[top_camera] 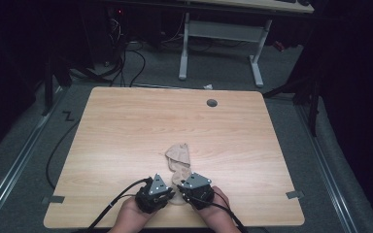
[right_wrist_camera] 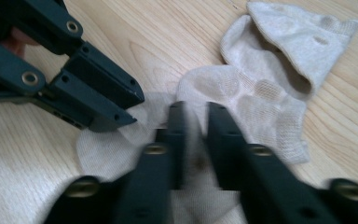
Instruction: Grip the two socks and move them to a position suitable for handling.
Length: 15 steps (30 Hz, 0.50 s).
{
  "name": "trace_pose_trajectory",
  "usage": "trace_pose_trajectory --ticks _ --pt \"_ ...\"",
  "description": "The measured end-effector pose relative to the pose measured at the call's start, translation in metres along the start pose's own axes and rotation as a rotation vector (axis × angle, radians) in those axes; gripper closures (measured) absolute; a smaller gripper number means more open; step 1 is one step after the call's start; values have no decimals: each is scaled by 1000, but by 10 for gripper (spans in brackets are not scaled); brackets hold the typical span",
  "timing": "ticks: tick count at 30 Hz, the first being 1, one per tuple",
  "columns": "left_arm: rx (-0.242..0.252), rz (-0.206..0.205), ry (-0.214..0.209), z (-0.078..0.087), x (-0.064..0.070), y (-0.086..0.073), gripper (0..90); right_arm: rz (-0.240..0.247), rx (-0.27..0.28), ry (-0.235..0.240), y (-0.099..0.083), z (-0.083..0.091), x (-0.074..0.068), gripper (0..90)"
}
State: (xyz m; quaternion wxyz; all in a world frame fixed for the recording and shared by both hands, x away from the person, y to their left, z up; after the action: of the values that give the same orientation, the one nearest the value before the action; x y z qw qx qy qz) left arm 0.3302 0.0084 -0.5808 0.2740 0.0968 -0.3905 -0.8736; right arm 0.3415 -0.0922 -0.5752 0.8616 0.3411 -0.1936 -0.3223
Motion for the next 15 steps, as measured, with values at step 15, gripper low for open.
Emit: trace_pose_trajectory --ticks 15 --pt "-4 -8 3 0 0 0 786 -230 75 -155 -47 66 67 790"
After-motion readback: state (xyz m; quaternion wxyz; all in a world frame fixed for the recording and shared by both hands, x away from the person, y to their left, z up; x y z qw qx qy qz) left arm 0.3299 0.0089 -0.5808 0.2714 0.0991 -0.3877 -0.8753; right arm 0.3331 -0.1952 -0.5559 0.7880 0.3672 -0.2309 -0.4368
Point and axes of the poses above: each handheld gripper's, and its own axes: z roughly backward along the jaws, y roughly out of its top, x roughly to its right, the point moved 8 cm from there along -z, roughly forward along the jaws, and after that the axes turned 1 degree about y, right-handed, at the moved point
